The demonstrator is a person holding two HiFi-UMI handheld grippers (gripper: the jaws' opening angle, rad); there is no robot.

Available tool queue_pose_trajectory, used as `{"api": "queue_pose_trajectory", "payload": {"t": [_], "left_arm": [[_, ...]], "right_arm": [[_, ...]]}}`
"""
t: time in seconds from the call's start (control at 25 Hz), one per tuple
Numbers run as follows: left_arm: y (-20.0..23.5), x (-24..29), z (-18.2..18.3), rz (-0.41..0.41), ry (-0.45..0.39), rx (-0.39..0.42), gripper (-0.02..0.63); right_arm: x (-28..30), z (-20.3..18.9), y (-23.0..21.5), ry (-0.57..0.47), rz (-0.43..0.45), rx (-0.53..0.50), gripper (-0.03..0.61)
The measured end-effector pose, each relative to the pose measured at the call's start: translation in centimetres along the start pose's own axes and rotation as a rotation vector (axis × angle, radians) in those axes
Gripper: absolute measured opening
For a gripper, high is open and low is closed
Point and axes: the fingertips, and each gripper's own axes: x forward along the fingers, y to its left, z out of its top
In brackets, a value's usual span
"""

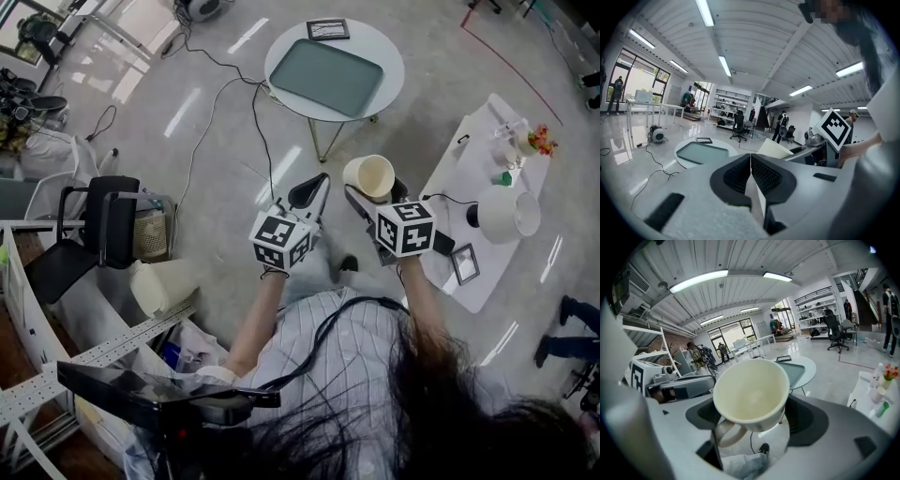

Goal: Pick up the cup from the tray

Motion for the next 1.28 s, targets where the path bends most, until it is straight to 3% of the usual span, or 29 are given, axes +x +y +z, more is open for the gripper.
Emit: {"api": "queue_pose_trajectory", "payload": {"t": [0.4,0.68,1.28], "left_arm": [[-7.2,-2.4,-3.0,-0.006,-0.004,0.006,0.014],[-9.4,-3.6,-3.8,-0.011,-0.007,0.018,0.014],[-11.6,-3.3,-3.7,-0.038,0.005,0.053,0.014]], "right_arm": [[-6.9,-5.2,1.0,0.005,0.018,-0.015,0.397],[-9.5,-8.0,2.1,0.017,0.032,-0.006,0.397],[-11.3,-8.1,1.8,-0.015,0.037,0.012,0.397]]}}
